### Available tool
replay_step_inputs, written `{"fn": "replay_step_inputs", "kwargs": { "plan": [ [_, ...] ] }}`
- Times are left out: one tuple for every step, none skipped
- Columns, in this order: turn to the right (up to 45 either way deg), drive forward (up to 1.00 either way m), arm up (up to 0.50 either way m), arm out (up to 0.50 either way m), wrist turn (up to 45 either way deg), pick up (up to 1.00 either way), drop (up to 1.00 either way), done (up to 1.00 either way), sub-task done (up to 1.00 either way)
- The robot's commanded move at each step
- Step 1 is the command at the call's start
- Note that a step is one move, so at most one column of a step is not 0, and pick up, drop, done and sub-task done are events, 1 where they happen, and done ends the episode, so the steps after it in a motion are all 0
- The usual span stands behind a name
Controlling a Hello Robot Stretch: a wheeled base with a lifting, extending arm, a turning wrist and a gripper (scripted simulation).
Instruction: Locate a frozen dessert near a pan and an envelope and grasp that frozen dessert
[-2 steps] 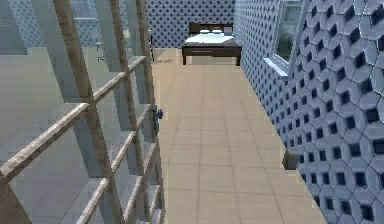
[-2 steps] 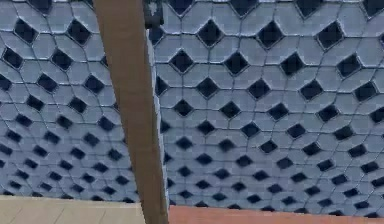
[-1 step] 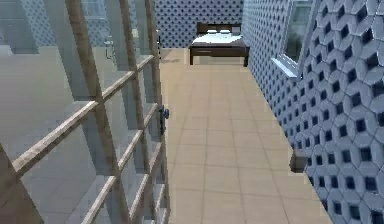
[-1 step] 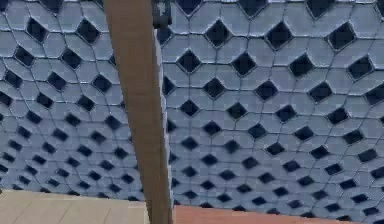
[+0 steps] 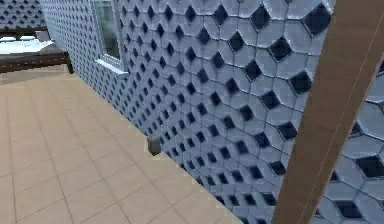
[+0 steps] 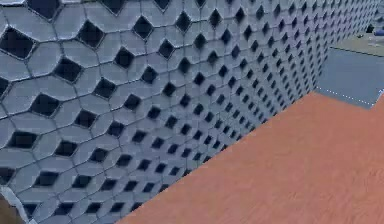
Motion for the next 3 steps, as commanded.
{"fn": "replay_step_inputs", "kwargs": {
  "plan": [
    [45.0,0.00,0.00,0.00,0.0,0.00,0.00,0.00,0.00],
    [9.0,0.00,0.00,0.00,0.0,0.00,0.00,0.00,0.00],
    [0.0,0.05,0.00,0.00,0.0,0.00,0.00,0.00,0.00]
  ]
}}
